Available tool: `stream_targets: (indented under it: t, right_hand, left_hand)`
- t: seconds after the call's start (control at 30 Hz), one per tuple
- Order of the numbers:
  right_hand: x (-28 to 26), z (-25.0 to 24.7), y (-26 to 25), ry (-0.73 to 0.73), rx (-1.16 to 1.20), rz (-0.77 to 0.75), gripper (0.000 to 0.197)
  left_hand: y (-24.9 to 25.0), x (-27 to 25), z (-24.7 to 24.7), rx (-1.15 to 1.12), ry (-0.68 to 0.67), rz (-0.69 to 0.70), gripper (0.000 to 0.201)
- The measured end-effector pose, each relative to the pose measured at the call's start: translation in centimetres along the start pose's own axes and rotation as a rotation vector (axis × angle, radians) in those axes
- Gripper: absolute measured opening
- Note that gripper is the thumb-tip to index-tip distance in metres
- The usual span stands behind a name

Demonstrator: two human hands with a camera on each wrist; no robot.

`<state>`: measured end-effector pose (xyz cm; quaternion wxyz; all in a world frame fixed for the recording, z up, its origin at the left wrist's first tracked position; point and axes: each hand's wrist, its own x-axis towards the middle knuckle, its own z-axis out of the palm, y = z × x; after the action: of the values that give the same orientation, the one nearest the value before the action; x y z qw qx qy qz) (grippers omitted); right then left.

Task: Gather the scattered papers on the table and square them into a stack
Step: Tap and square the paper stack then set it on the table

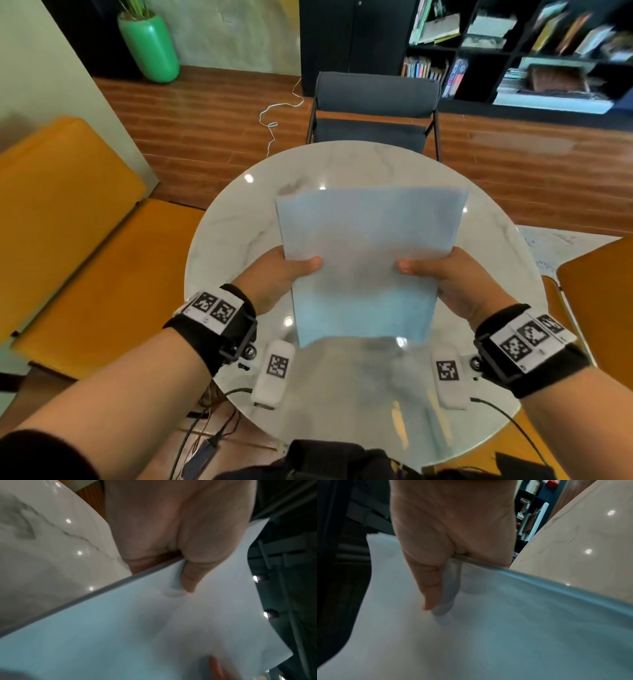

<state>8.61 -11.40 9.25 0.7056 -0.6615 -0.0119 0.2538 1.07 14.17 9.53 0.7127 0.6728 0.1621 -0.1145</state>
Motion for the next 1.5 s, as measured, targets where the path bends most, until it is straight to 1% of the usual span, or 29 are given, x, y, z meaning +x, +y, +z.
stream_targets:
  t: [0.07,0.13,0.17,0.23,0.3,0.4,0.47,0.5,0.57,0.6,0.67,0.7,0.73,0.83,0.87,0.97,1.0,1.07,1.1,1.17,1.2,1.27,1.3,1.33,1.37,1.4,1.43,1.47,1.5]
  right_hand:
    - [0.1,0.5,0.3,0.064,0.001,-0.083,0.026]
    - [0.0,0.8,0.3,0.113,0.008,-0.202,0.028]
    - [0.0,0.8,0.4,0.125,0.005,-0.256,0.03]
    - [-0.2,0.5,0.8,0.136,0.006,-0.307,0.035]
    - [-0.1,0.2,2.1,0.146,-0.019,-0.269,0.036]
    - [0.2,0.1,5.0,0.179,-0.08,-0.116,0.03]
    - [0.3,0.1,5.7,0.202,-0.072,-0.068,0.027]
    - [0.3,0.2,5.3,0.211,-0.077,-0.072,0.026]
    - [0.4,0.1,4.1,0.216,-0.069,-0.125,0.028]
    - [0.4,0.0,3.4,0.206,-0.051,-0.165,0.031]
    - [0.3,-0.3,2.6,0.167,-0.029,-0.211,0.034]
    - [0.3,-0.4,2.9,0.158,-0.041,-0.2,0.033]
    - [0.3,-0.5,3.6,0.165,-0.061,-0.166,0.031]
    - [0.3,-0.6,6.4,0.215,-0.085,-0.025,0.027]
    - [0.4,-0.7,6.9,0.222,-0.09,-0.006,0.026]
    - [0.7,-1.0,6.7,0.197,-0.134,0.01,0.024]
    - [0.7,-1.0,6.1,0.182,-0.128,-0.001,0.024]
    - [0.5,-1.1,4.3,0.152,-0.086,-0.08,0.037]
    - [0.5,-1.3,3.3,0.144,-0.047,-0.144,0.041]
    - [0.3,-1.9,0.3,0.106,-0.002,-0.264,0.028]
    - [0.1,-2.1,-1.5,0.077,-0.043,-0.311,0.024]
    - [-0.2,-2.5,-4.6,-0.018,-0.241,-0.351,0.022]
    - [-0.2,-2.8,-5.9,-0.08,-0.359,-0.346,0.031]
    - [-0.3,-2.9,-7.0,-0.16,-0.46,-0.304,0.048]
    - [-0.3,-2.8,-8.1,-0.232,-0.521,-0.237,0.066]
    - [-0.3,-2.4,-8.7,-0.278,-0.579,-0.182,0.079]
    - [-0.4,-1.8,-9.2,-0.294,-0.654,-0.172,0.084]
    - [-0.5,-1.1,-9.3,-0.278,-0.755,-0.204,0.08]
    - [-0.5,-0.7,-9.1,-0.228,-0.838,-0.248,0.065]
  left_hand:
    - [0.1,-0.1,1.0,0.079,0.122,0.06,0.016]
    - [0.5,-0.3,1.5,0.116,0.207,0.148,0.012]
    - [0.8,-0.5,1.5,0.116,0.222,0.197,0.01]
    - [0.8,-0.7,1.4,0.108,0.218,0.242,0.012]
    - [-0.3,-0.5,1.5,0.121,0.204,0.202,0.012]
    - [-3.1,0.0,2.5,0.124,0.202,0.041,0.009]
    - [-3.7,0.3,3.0,0.108,0.229,-0.029,0.012]
    - [-3.4,0.4,3.1,0.101,0.245,-0.026,0.013]
    - [-2.5,0.4,2.7,0.097,0.26,0.028,0.013]
    - [-2.0,0.4,2.3,0.092,0.259,0.065,0.012]
    - [-1.7,0.2,1.9,0.092,0.245,0.103,0.016]
    - [-2.1,0.2,2.0,0.103,0.24,0.087,0.017]
    - [-2.9,0.3,2.1,0.119,0.23,0.042,0.015]
    - [-5.4,0.5,3.3,0.162,0.226,-0.118,0.029]
    - [-5.8,0.7,3.7,0.171,0.248,-0.137,0.03]
    - [-5.9,1.3,3.8,0.145,0.307,-0.113,0.024]
    - [-5.6,1.4,3.6,0.157,0.316,-0.092,0.02]
    - [-4.9,1.7,2.9,0.237,0.325,-0.043,0.005]
    - [-4.4,1.6,2.3,0.284,0.327,-0.013,0.006]
    - [-3.1,1.3,1.4,0.385,0.298,0.054,0.025]
    - [-2.3,1.0,0.9,0.443,0.284,0.078,0.028]
    - [-0.8,0.8,-0.1,0.561,0.283,0.113,0.032]
    - [0.1,0.8,-0.6,0.618,0.292,0.143,0.033]
    - [0.9,0.7,-0.8,0.693,0.288,0.159,0.032]
    - [1.7,0.6,-1.1,0.787,0.275,0.182,0.028]
    - [2.5,0.6,-1.2,0.882,0.252,0.203,0.021]
    - [3.1,0.6,-1.3,0.959,0.226,0.24,0.015]
    - [3.6,0.3,-1.3,1.017,0.204,0.269,0.019]
    - [3.9,0.2,-1.1,1.057,0.183,0.281,0.025]
